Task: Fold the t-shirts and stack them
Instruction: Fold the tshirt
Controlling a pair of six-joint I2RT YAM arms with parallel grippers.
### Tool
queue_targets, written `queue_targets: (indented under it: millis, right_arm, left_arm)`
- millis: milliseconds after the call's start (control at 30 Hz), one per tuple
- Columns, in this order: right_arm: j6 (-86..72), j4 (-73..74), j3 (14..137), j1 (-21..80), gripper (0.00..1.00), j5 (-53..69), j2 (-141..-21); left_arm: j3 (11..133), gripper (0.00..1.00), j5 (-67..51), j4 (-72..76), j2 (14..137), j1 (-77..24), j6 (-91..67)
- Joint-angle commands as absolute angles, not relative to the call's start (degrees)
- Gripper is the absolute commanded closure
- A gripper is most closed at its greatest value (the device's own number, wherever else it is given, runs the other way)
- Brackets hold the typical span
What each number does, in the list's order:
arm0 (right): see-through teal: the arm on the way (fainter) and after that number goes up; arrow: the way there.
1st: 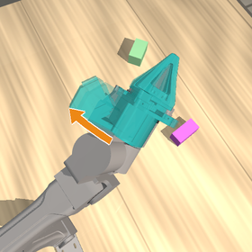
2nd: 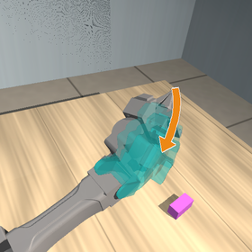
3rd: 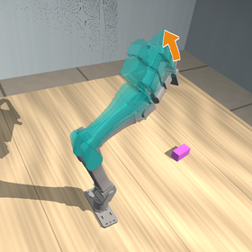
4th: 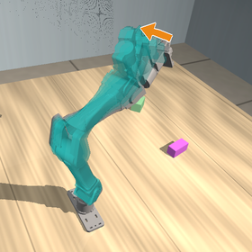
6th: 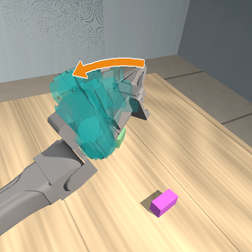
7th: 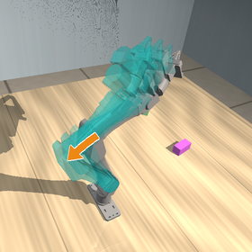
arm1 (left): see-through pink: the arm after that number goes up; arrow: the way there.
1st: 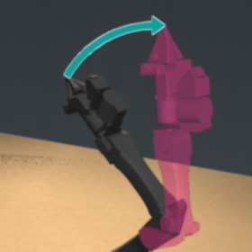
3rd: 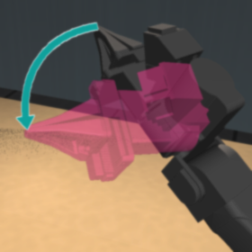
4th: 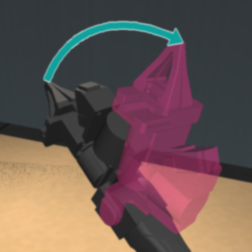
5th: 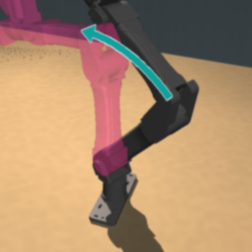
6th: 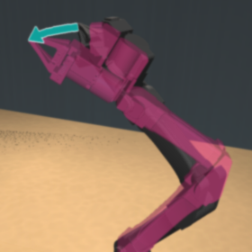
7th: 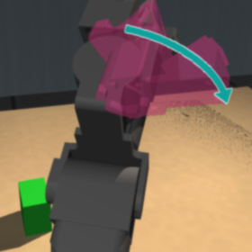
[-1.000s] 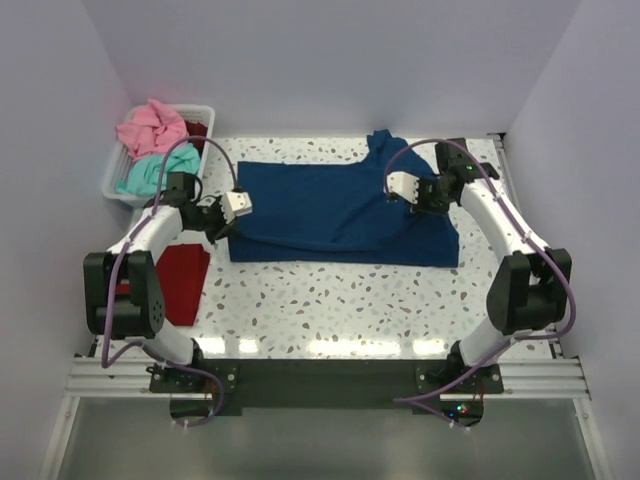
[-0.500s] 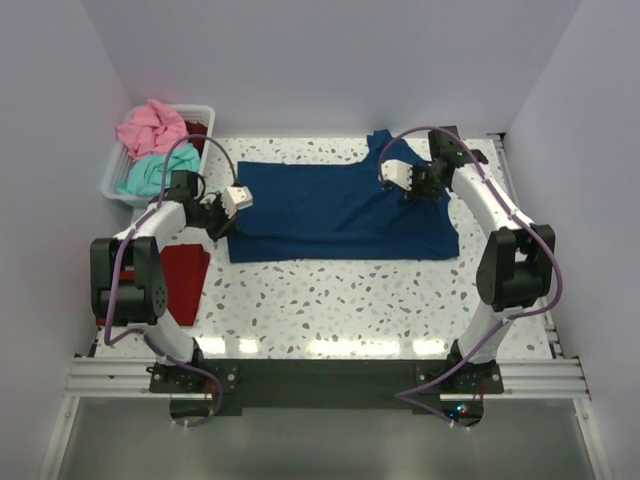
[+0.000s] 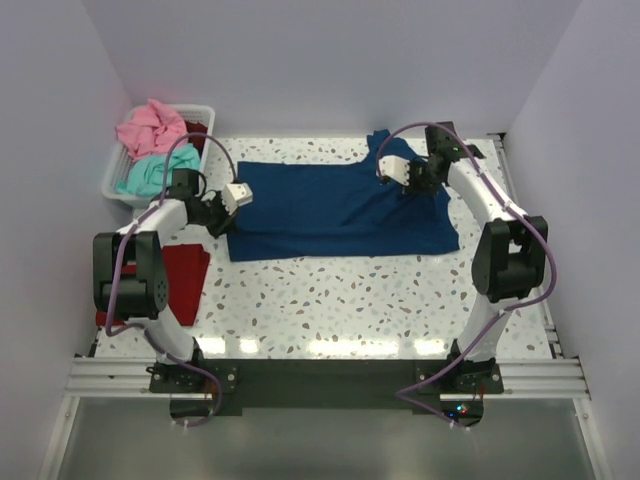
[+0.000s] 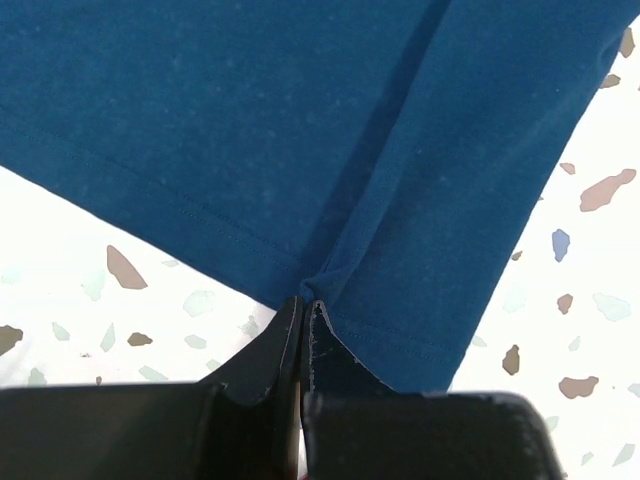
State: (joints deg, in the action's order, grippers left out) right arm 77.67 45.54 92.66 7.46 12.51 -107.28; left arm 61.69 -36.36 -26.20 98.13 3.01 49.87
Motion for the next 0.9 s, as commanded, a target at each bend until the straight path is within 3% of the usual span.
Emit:
queue_targets:
  millis: [0,867]
  right_arm:
    - [79.01,43.42,95.1,7.65,1.0,11.87,-107.75]
    - [79.54,42.01,97.38,7.65,1.0,11.07,-110.65]
  left_arm:
    - [64.25,1.0,-35.42,-23.47,99.31,3.52,48.43]
    - [70.05,1.0,-32.08,-22.94,105.02,0.44,48.25]
